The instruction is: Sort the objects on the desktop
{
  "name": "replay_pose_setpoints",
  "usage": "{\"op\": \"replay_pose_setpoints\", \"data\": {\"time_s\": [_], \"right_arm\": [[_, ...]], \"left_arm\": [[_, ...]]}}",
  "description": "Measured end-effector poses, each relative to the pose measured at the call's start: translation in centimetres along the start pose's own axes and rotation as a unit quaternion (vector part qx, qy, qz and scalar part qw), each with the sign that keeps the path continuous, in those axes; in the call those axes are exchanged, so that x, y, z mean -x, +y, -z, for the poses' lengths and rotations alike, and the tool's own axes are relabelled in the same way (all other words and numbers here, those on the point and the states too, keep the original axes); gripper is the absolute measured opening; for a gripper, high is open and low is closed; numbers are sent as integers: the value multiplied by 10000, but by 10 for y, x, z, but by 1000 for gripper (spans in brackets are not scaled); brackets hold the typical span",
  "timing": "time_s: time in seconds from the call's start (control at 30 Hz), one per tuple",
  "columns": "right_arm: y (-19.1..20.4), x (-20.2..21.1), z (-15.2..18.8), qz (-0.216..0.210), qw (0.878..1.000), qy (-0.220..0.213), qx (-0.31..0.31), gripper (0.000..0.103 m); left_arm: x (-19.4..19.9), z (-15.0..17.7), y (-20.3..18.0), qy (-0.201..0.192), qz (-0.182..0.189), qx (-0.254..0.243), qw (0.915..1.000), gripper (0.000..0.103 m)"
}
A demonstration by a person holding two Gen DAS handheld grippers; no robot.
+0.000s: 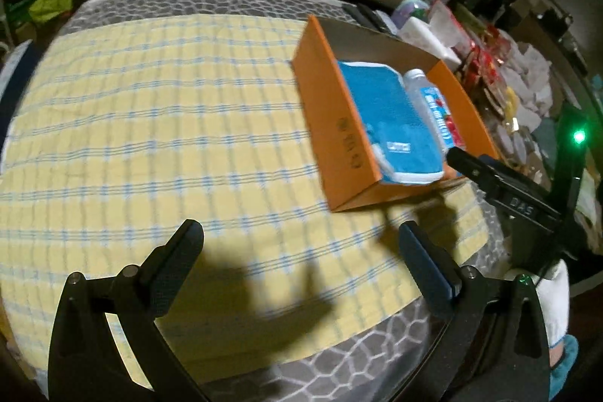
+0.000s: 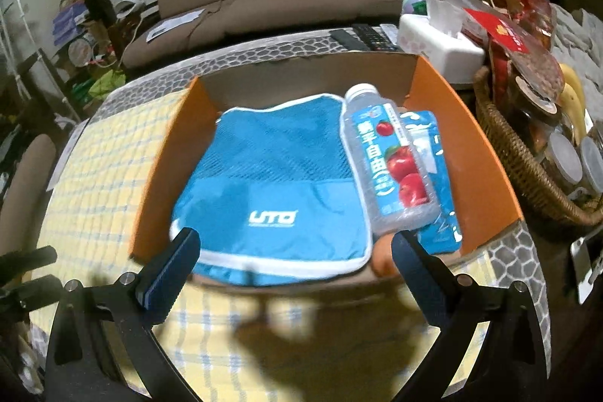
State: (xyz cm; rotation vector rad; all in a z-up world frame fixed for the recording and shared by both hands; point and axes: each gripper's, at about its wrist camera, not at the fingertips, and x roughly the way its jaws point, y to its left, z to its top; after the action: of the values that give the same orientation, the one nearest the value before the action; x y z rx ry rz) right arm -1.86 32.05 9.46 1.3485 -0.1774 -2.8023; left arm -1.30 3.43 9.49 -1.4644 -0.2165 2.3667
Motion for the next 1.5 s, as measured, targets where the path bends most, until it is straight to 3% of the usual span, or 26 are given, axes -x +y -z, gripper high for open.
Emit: {"op": "replay_pose_setpoints", "data": {"time_s": [0.4,0.6,1.0,1.3,1.5], "right_arm": [[58,5,42,-288,9996,25,39,103],[70,-5,56,-232,9997,81,75,103],[62,-35,65,272,9983,215,467,103],[50,-53,69,332,9974,250,587,103],[40,-60,69,325,9983,272,399,103]], "left_arm": [[12,48,39,-134,-763,-6,9970,103],[8,60,58,-265,-965,113,9949,103],[-39,53,56,-296,-1245,413,9909,103],[-81,49,33,-169,-1353,395,9899,103],[-97,46,28,-243,-1721,459,9837,103]]}}
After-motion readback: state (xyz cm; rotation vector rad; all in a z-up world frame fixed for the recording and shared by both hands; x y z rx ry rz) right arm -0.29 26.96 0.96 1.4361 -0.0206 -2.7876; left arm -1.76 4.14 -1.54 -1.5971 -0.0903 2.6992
